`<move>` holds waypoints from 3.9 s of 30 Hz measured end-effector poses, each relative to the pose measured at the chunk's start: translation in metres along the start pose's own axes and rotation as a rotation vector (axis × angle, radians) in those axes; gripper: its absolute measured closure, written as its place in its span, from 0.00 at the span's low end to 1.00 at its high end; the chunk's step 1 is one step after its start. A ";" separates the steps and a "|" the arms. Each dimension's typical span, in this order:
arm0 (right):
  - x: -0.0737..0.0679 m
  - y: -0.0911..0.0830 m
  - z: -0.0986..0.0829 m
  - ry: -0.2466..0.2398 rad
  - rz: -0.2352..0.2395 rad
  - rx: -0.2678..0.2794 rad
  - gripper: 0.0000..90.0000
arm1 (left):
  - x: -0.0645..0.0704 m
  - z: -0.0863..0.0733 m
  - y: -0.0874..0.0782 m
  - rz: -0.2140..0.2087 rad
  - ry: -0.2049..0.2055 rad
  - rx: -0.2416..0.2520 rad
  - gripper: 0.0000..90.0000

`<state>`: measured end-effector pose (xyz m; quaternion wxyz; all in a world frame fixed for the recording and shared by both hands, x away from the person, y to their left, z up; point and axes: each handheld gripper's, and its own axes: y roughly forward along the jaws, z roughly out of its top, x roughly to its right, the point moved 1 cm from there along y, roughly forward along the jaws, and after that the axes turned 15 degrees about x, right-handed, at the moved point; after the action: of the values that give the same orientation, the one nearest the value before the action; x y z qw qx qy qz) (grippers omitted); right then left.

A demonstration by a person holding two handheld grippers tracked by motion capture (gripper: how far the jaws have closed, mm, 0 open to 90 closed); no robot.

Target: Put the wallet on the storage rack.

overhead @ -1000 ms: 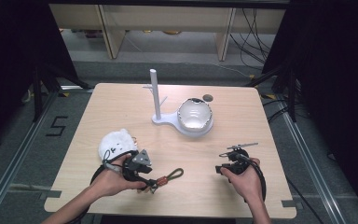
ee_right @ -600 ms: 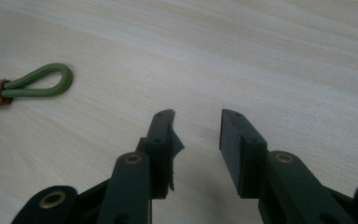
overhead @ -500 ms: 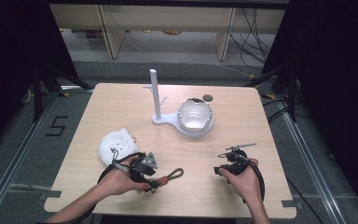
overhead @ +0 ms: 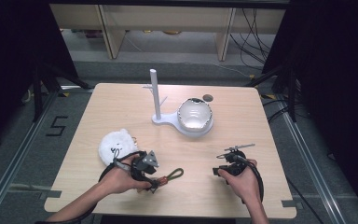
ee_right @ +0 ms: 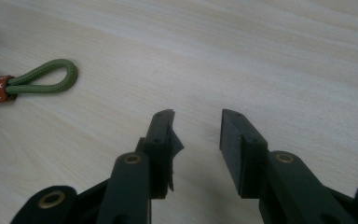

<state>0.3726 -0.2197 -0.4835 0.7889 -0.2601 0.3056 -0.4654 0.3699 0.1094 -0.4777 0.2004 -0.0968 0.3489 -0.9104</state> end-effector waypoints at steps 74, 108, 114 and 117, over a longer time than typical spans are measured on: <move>-0.003 0.002 0.003 0.008 0.021 0.022 0.70 | -0.155 -0.065 -0.081 0.370 -0.469 0.171 0.91; -0.026 0.005 0.031 0.068 0.147 0.260 0.64 | -0.089 0.009 -0.060 0.208 -0.409 0.579 0.91; -0.036 0.010 0.037 0.099 0.196 0.285 0.63 | -0.081 0.021 -0.048 0.182 -0.396 0.587 0.91; -0.042 0.014 0.040 0.098 0.222 0.290 0.62 | -0.078 0.025 -0.044 0.177 -0.392 0.587 0.91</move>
<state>0.3936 -0.1710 -0.4554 0.8488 -0.0854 0.3002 -0.4267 0.4352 0.1578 -0.4326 0.3607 -0.1773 0.0347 -0.9150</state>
